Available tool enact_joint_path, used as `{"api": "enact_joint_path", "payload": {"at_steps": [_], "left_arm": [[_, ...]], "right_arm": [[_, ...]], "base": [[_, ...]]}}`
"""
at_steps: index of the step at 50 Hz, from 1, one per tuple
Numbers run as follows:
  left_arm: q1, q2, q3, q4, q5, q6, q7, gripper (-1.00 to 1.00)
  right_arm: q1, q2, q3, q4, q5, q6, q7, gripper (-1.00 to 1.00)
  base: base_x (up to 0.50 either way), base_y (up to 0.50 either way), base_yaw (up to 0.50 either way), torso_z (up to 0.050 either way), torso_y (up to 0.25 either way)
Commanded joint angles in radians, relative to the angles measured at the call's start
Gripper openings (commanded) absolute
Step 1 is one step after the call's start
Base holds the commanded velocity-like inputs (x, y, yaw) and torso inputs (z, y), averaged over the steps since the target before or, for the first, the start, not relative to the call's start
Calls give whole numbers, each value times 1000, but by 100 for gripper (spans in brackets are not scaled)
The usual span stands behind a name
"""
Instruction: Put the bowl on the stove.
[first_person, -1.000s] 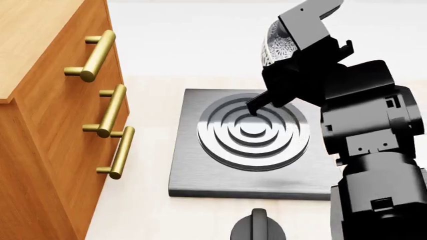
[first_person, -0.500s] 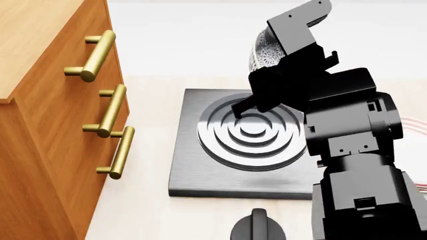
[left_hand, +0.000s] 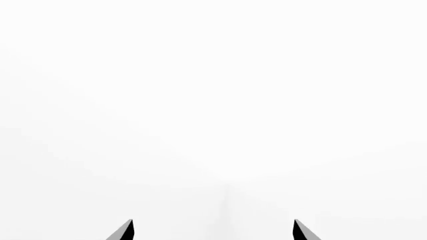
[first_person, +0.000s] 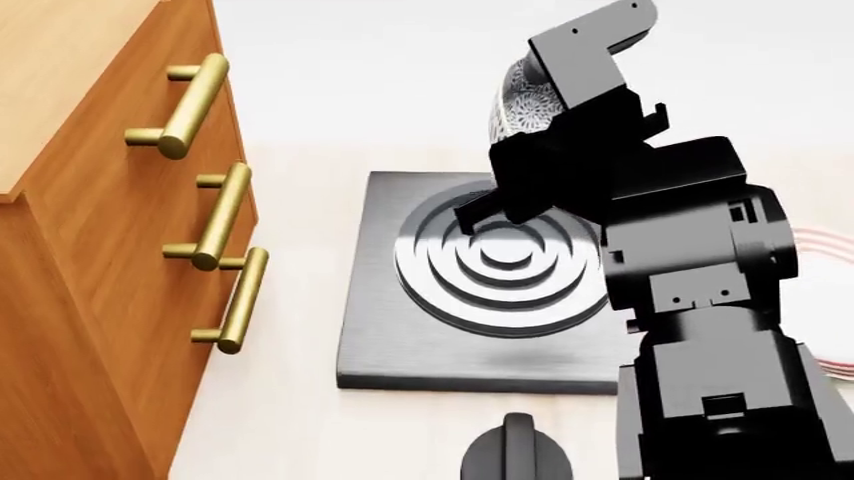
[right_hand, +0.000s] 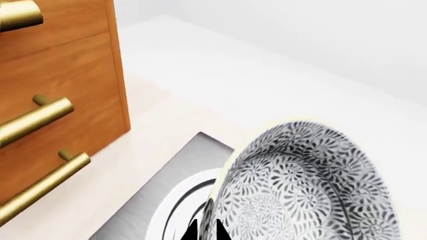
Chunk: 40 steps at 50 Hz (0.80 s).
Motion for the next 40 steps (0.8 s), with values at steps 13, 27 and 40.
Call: {"api": "enact_joint_path", "payload": {"at_steps": [13, 27, 40], "left_arm": [[12, 1, 0, 0, 4, 12, 21, 100], [12, 5, 4, -1, 7, 16, 23, 100], [21, 11, 2, 3, 22, 27, 38, 100]], "right_arm": [[5, -1, 21, 0, 2, -2, 1, -100], [3, -2, 24, 0, 2, -4, 0, -100], [6, -5, 22, 0, 0, -7, -6, -100]], "base": [[0, 0, 0, 0, -223], [0, 0, 0, 0, 0], [0, 0, 0, 0, -47]]}}
